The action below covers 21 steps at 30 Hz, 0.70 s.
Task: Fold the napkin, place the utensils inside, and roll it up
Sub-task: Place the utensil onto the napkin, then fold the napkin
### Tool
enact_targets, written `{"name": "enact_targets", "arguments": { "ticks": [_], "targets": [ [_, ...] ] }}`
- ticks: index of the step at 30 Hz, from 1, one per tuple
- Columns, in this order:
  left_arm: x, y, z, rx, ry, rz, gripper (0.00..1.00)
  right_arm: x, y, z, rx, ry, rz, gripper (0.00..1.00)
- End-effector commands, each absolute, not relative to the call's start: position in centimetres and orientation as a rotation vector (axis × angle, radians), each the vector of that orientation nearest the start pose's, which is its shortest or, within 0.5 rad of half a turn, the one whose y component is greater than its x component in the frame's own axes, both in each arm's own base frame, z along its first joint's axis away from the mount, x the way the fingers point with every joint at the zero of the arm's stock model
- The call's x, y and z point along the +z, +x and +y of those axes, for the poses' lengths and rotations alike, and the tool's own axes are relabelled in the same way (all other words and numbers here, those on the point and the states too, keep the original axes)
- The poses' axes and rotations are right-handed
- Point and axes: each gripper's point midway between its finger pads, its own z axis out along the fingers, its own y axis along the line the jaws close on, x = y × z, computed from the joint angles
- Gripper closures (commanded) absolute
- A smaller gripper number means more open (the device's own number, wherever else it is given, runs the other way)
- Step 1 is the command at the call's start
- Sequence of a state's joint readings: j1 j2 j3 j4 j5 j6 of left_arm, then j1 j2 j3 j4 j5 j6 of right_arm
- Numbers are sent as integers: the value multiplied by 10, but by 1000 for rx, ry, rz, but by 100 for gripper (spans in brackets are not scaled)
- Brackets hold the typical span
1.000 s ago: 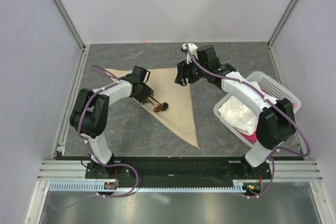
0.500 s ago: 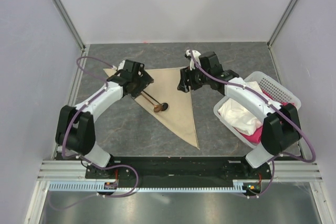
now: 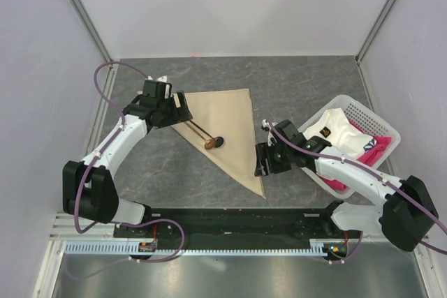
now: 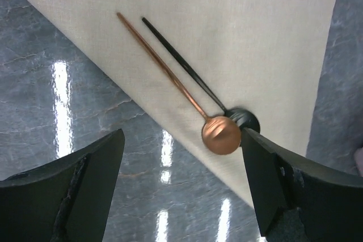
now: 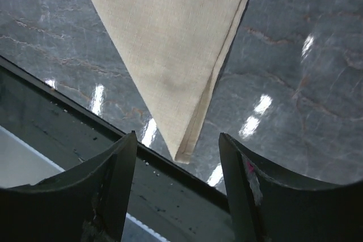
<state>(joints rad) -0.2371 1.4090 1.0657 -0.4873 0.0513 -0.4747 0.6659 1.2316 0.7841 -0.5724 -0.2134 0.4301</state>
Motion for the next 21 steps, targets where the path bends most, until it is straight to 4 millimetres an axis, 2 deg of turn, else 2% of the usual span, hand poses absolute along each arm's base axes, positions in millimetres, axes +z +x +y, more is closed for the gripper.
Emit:
{"name": "enact_targets", "arguments": {
  "ticks": [1, 7, 11, 16, 21],
  "targets": [
    [150, 341, -116, -387, -26, 2419, 9, 75, 160, 207, 634, -216, 2766, 32],
    [153, 332, -116, -384, 80, 2432, 9, 61, 147, 211, 651, -135, 2801, 35],
    [149, 328, -114, -379, 88, 2442, 9, 51, 138, 212, 622, -139, 2843, 37],
    [154, 328, -115, -385, 91, 2428, 10, 40, 134, 208, 582, -123, 2869, 39],
    [154, 326, -116, -399, 92, 2429, 10, 29, 129, 205, 556, -104, 2888, 47]
  ]
}}
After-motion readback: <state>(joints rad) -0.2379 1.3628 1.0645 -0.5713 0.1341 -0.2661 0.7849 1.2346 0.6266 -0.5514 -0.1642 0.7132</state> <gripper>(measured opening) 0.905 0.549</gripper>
